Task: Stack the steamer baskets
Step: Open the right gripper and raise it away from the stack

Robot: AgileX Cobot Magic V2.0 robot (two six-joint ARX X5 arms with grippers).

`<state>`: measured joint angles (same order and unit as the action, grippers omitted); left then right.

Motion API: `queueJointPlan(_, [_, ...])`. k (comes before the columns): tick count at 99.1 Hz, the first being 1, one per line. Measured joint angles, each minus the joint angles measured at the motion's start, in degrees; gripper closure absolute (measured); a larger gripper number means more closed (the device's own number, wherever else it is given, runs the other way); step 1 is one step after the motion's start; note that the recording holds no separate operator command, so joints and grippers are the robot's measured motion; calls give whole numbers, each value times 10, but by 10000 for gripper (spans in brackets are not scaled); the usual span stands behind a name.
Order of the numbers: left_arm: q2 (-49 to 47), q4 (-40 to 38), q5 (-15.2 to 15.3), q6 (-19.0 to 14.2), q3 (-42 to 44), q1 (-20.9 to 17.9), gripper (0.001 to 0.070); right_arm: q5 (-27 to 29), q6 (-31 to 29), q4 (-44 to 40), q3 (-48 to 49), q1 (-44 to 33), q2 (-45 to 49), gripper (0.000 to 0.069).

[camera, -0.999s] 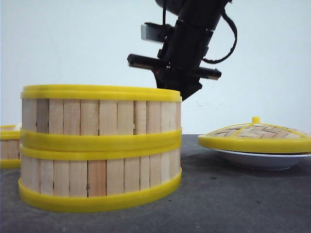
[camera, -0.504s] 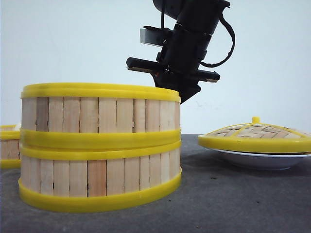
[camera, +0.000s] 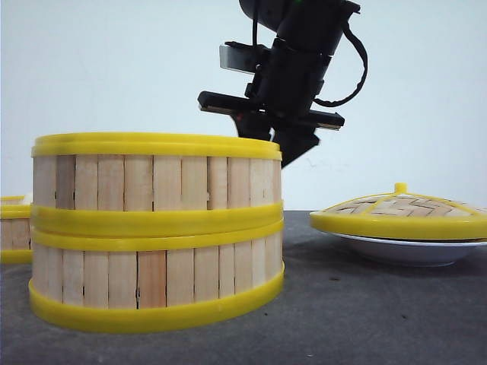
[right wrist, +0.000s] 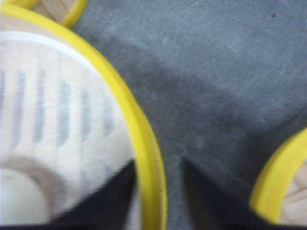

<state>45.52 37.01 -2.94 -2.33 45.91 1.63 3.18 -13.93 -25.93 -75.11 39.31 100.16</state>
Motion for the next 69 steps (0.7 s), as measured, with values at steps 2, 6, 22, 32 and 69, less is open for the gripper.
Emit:
queueJointPlan(2, [0,0,0,0,0,0,201,0,0,0,0,0,0,368])
queueJointPlan(6, [0,0,0,0,0,0,201,0,0,0,0,0,0,294])
queueJointPlan(22, [0,-1,0,0,0,0,201,-2,0,-8,-2,1,1,201])
queueJointPlan(32, [2,-13,1,0,0,0,201,-2,2,-20,-2,1,-10,194])
queueJointPlan(69, [150,-52,2,-2,74,-43,201,-2,45,-120,-4,-13,-191,193])
